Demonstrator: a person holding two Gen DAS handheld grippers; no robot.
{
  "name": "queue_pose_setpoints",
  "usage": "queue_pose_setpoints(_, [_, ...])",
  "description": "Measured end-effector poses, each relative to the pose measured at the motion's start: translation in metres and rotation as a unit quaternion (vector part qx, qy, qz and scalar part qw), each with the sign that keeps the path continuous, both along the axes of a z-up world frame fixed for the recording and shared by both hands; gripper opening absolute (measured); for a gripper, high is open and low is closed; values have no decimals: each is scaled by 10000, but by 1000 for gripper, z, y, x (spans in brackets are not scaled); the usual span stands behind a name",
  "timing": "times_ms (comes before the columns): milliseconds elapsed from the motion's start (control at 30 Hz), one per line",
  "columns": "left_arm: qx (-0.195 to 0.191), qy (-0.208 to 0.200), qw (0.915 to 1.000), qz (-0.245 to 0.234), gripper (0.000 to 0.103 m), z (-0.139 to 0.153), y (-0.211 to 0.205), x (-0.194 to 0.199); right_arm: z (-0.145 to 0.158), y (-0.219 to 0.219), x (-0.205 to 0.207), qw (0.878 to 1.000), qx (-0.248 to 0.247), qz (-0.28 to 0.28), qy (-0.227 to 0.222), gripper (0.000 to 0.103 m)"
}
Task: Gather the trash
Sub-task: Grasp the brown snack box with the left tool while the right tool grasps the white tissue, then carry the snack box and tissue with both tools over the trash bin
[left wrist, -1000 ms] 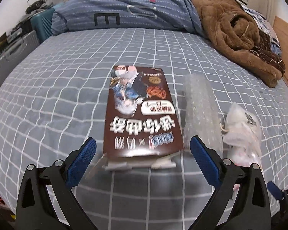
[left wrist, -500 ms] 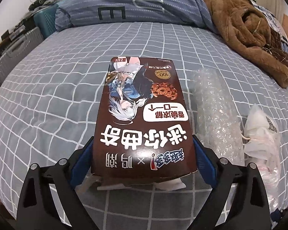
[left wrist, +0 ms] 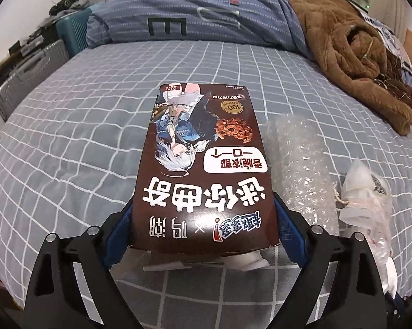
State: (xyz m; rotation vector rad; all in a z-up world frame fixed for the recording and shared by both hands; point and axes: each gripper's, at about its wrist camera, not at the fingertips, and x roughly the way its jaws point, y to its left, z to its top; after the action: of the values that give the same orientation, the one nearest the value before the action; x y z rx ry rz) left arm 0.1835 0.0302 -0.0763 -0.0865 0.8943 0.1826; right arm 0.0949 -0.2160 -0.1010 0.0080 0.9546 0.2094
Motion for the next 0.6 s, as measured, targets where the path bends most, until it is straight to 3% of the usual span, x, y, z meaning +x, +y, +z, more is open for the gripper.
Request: queue_pose_setpoints(600, [-37,-148,9999,20,88,31,7,-36,33,7,-20,9995,-74,70,-287,7])
